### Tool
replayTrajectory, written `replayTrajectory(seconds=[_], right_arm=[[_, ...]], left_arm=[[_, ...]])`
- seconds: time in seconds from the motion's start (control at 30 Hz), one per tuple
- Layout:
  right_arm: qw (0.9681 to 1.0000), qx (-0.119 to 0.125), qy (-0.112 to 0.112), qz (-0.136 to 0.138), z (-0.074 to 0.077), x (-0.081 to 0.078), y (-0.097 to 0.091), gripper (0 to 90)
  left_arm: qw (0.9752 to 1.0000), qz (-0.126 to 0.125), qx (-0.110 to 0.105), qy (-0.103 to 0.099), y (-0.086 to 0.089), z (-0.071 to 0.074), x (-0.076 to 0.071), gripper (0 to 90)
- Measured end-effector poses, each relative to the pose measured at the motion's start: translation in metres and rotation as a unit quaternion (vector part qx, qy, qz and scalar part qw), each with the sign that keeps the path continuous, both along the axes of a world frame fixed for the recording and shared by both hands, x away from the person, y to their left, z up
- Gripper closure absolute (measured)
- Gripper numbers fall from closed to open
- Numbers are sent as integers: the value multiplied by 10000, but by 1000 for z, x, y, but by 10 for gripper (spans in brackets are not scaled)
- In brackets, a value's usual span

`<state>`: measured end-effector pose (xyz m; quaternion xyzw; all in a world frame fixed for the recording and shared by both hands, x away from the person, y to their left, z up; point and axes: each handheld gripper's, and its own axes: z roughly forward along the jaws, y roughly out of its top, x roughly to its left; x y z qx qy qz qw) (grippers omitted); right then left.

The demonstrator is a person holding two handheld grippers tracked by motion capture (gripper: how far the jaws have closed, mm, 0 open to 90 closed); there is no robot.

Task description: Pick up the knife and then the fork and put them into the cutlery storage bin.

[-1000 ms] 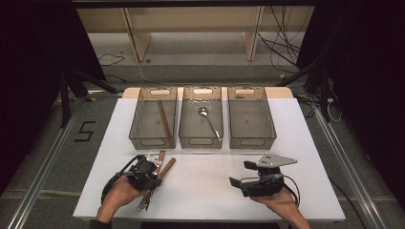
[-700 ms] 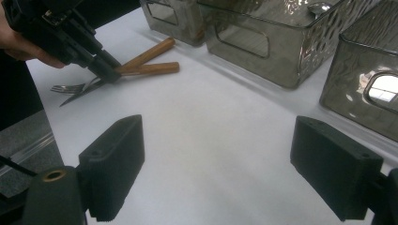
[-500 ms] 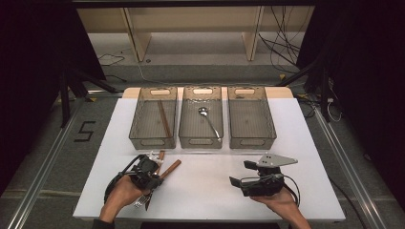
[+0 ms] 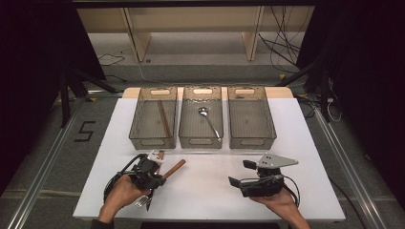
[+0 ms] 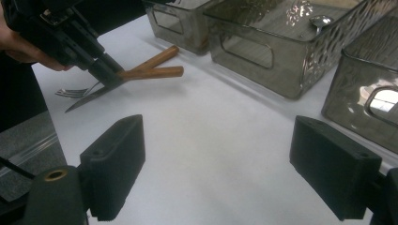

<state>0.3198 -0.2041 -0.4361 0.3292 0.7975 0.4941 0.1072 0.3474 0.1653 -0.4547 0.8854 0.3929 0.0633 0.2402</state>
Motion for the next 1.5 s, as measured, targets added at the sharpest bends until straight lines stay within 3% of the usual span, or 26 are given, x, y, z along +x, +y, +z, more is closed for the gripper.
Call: replayTrajectory(seconds=[0.27, 0.5, 0.73, 0.83, 1.1, 1.23, 1.37, 1.4, 1.47, 1.5], right_arm=[[9994, -116, -258, 198, 7, -9, 13, 191], [9947, -506, -755, 489, 11, -20, 33, 195], [9852, -892, -1321, 634, 8, -29, 46, 210], [9793, -1068, -1561, 723, 6, -34, 51, 209], [9656, -1460, -1936, 939, 0, -41, 67, 210], [9572, -1695, -2132, 978, -2, -43, 74, 227], [9437, -1981, -2438, 1038, -6, -46, 81, 261], [9386, -2101, -2541, 1014, -7, -48, 83, 266], [9229, -2403, -2806, 1086, -10, -51, 88, 273], [9180, -2504, -2875, 1091, -12, -53, 91, 285]], left_arm=[[9986, -442, -276, 74, -18, 12, -1, 779], [9957, -863, -338, 89, -42, 25, 4, 779], [9914, -1167, -554, 231, -57, 27, 3, 779], [9912, -1180, -550, 245, -58, 28, 2, 779], [9897, -1307, -506, 294, -62, 29, -3, 779], [9884, -1421, -423, 315, -66, 29, -6, 778], [9876, -1494, -355, 314, -69, 30, -8, 778], [9876, -1502, -331, 320, -70, 30, -8, 778], [9868, -1550, -317, 347, -71, 30, -9, 778], [9866, -1565, -309, 338, -71, 30, -9, 779]])
